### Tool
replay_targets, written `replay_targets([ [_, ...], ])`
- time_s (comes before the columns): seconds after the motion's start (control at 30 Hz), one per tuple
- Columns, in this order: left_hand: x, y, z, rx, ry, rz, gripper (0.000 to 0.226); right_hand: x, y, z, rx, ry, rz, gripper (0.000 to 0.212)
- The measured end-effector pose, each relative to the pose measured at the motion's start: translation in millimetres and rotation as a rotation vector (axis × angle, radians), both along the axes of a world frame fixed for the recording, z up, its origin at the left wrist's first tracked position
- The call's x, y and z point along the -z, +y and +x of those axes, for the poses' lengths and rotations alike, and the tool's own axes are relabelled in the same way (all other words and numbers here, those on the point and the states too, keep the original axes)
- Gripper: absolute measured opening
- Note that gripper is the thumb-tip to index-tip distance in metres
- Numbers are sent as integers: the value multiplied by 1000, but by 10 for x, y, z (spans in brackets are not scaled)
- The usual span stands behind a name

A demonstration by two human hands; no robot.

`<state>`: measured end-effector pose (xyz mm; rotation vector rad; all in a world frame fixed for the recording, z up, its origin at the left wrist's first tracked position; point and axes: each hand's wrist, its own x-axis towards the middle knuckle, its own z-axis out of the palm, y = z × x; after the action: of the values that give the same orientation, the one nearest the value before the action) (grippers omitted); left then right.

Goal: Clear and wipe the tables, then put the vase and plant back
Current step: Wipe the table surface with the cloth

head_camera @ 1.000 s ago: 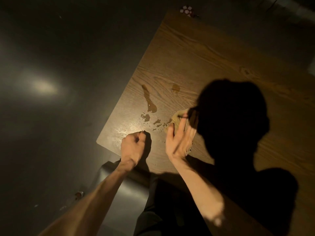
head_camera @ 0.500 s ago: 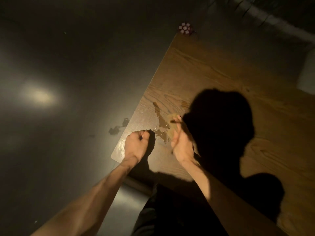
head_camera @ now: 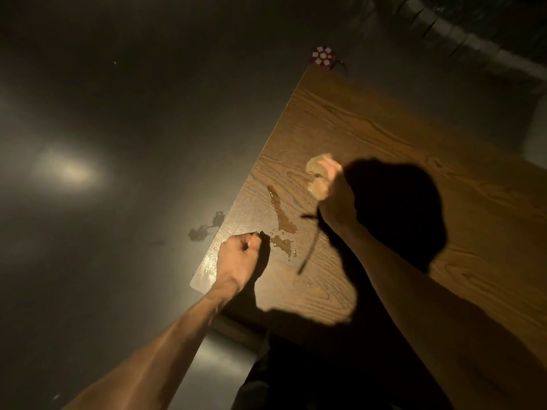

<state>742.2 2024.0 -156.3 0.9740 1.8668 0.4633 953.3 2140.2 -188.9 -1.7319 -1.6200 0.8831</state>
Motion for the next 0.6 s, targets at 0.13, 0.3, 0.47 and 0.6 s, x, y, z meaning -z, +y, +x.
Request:
replay_targets([
  [0.13, 55, -42, -125, -23, 35, -18, 44, 12, 135, -479, -353, -69, -171, 54],
  [0.3, -33, -126, -250, -62, 101, -19, 44, -61, -252, -621, -672, -68, -84, 46],
  [0.47, -74, -332, -287, -106, 133, -57, 41, -161, -774, -514, -645, 6, -68, 35],
  [0.6, -110, -558, -97, -125, 45, -111, 42, -178, -1057, -417, -686, -18, -130, 34],
])
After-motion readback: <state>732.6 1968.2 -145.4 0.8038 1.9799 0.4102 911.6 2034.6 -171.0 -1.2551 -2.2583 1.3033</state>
